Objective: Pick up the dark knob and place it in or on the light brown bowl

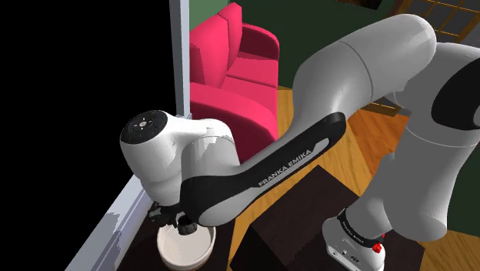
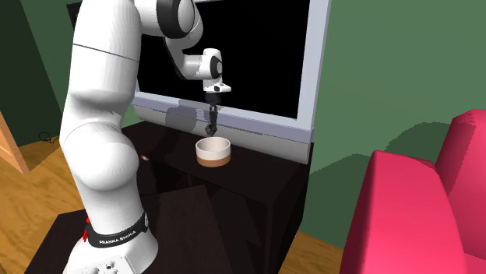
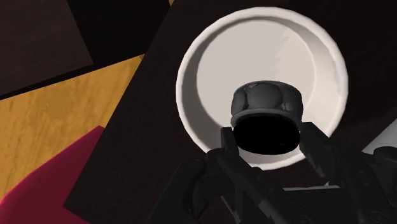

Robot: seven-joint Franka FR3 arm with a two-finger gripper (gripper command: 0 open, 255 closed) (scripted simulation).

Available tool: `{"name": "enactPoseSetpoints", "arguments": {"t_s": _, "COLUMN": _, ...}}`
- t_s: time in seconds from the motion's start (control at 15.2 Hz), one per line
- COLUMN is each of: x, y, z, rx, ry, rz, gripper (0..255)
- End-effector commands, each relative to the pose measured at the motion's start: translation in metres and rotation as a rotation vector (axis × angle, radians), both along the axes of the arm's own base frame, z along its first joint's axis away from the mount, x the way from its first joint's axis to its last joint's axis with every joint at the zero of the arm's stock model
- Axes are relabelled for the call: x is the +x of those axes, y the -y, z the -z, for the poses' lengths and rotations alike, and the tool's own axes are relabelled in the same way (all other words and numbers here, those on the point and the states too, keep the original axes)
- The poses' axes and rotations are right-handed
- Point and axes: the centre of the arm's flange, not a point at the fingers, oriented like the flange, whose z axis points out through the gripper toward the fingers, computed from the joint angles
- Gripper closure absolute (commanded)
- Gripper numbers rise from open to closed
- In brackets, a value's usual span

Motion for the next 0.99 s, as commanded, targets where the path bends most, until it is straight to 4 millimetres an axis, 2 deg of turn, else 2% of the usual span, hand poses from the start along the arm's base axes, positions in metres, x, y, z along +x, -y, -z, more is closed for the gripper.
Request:
{"name": "enactPoseSetpoints", "arguments": {"t_s": 0.0, "x": 0.000, "y": 0.000, "z": 0.012, "rx": 0.000, "ry": 0.000, "rz": 0.000, "gripper": 255}}
{"name": "enactPoseSetpoints", "arguments": {"t_s": 0.53, "x": 0.000, "y": 0.000, "z": 0.055, "rx": 0.000, "ry": 0.000, "rz": 0.000, "gripper": 255}}
{"name": "enactPoseSetpoints", "arguments": {"t_s": 0.92, "x": 0.000, "y": 0.000, "z": 0.055, "rx": 0.000, "ry": 0.000, "rz": 0.000, "gripper": 255}}
